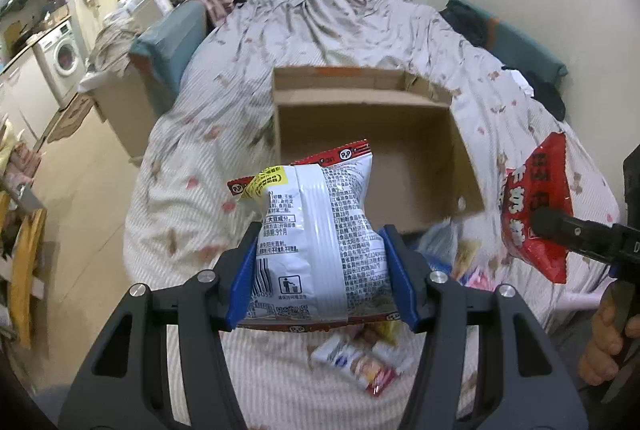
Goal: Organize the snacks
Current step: 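Carry both bags into the box and open both tools to release them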
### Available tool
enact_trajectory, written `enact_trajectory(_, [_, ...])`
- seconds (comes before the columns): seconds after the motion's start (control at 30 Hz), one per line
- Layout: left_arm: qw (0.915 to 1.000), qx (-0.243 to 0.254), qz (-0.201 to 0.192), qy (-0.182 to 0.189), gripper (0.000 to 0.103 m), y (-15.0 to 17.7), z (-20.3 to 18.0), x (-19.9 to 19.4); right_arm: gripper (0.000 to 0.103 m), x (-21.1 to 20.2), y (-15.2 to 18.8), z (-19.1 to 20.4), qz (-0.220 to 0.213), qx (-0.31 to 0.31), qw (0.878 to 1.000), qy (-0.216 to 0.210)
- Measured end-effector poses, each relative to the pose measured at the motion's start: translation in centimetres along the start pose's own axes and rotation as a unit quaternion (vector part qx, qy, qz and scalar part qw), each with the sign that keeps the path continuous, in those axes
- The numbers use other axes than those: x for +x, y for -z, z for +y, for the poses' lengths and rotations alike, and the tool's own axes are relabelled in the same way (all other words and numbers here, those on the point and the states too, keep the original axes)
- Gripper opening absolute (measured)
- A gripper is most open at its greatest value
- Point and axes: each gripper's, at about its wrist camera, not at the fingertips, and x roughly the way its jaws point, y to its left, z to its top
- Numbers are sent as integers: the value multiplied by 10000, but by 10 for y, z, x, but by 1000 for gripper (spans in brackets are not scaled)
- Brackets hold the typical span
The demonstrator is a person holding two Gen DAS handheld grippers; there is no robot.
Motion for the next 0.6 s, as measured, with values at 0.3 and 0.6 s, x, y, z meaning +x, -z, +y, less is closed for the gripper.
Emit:
enact_trajectory(0.3, [9998,176,3,-12,54,-40,-14,58,52,47,-63,-16,-36,21,9994,339])
enact_trajectory(0.6, [9996,268,51,-118,54,-41,-21,109,52,91,-66,-43,-56,3,9961,877])
